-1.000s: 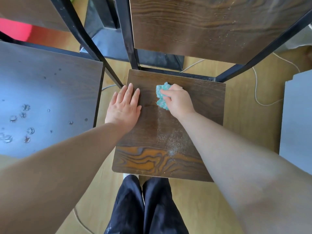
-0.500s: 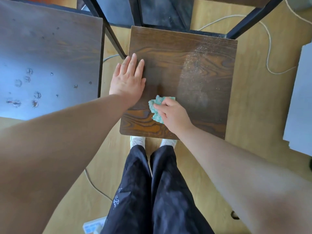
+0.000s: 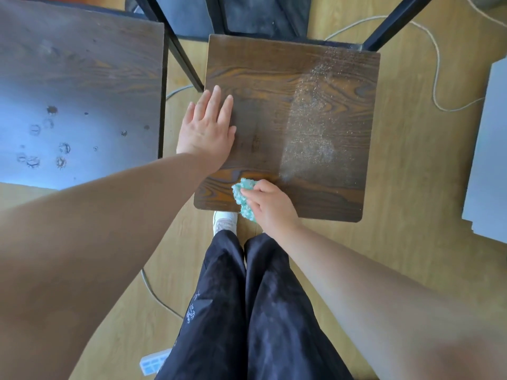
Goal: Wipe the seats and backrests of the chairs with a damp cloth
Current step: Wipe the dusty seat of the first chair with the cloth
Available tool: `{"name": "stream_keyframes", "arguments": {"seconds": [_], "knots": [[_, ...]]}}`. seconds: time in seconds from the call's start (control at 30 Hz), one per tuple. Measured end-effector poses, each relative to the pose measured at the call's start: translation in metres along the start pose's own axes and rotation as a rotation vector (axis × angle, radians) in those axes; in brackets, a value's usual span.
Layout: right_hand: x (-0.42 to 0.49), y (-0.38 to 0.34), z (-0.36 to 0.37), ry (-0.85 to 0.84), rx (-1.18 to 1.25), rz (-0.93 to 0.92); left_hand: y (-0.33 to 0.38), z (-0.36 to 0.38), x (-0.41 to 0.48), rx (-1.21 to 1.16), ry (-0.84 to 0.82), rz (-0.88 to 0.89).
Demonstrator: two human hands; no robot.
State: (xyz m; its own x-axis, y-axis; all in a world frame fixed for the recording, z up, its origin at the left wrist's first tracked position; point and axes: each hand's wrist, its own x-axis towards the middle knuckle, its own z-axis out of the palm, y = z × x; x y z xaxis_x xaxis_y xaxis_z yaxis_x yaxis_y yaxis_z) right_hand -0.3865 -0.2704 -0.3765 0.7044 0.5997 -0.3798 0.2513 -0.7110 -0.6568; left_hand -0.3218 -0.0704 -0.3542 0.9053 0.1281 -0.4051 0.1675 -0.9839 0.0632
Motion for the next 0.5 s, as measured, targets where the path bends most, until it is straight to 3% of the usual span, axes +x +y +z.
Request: {"name": "stream_keyframes", "arguments": {"seconds": [0.23,0.5], "knots": [[0.064,0.03,-0.107,0.52,0.096,0.271,0.01,-0.006,0.02,-0.011,0.004,-0.026],[0.147,0.1,-0.212,0.649,0.025,0.54,0.013,-0.018,0.054,-0.018,0.024,-0.032]]}}
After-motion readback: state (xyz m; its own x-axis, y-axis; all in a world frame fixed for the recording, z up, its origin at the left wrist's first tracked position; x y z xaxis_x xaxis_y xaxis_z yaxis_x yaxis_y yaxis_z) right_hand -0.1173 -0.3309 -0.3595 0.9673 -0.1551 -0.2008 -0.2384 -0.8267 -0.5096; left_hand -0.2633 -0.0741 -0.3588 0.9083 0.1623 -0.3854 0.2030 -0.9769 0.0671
